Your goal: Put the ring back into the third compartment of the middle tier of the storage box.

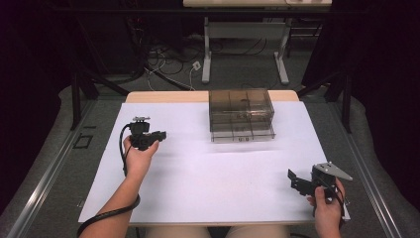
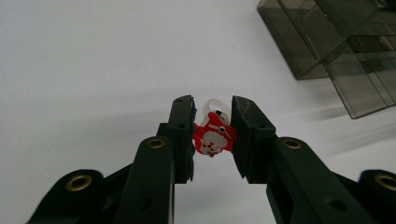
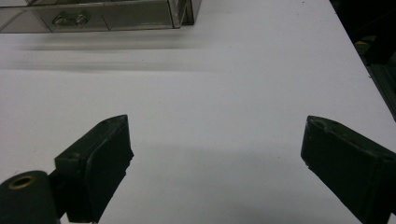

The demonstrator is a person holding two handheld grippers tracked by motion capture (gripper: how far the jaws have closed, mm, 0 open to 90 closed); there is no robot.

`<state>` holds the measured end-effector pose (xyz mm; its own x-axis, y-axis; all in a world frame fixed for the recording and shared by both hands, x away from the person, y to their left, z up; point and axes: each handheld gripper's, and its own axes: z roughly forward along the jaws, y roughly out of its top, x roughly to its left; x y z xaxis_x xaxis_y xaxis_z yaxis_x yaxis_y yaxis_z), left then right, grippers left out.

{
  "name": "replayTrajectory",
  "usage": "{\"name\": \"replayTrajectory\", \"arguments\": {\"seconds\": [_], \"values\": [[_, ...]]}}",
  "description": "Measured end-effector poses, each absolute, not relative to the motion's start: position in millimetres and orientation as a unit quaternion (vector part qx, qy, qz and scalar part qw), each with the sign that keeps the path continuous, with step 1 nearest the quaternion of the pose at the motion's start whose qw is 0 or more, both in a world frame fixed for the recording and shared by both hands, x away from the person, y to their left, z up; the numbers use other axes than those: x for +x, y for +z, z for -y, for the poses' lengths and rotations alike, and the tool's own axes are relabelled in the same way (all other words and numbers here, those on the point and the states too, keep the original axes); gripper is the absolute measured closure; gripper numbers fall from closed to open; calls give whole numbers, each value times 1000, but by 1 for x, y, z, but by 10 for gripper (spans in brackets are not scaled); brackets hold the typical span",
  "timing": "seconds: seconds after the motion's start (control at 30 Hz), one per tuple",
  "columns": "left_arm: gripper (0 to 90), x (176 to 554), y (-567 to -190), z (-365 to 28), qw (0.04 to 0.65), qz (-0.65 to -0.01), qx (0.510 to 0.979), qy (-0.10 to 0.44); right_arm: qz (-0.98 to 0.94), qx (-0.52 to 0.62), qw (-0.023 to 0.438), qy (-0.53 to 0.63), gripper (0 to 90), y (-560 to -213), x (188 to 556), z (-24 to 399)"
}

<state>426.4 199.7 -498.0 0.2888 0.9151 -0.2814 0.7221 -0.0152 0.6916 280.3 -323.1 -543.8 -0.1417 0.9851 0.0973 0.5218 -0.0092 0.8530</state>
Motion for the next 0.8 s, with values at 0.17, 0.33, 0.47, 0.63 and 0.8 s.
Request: {"name": "replayTrajectory", "arguments": {"seconds": [0.17, 0.33, 0.47, 0.63, 0.8], "values": [[699, 425, -491, -193, 401, -576, 700, 132, -642, 587, 291, 400, 83, -544, 280, 323], [698, 425, -489, -187, 412, -569, 698, 139, -641, 588, 290, 400, 83, -544, 280, 323], [699, 424, -486, -181, 420, -564, 697, 139, -638, 589, 289, 403, 83, -544, 280, 322], [699, 425, -482, -173, 426, -555, 702, 135, -642, 587, 290, 400, 83, -544, 280, 323], [699, 427, -477, -161, 431, -545, 707, 135, -640, 588, 289, 401, 83, -544, 281, 323]]}}
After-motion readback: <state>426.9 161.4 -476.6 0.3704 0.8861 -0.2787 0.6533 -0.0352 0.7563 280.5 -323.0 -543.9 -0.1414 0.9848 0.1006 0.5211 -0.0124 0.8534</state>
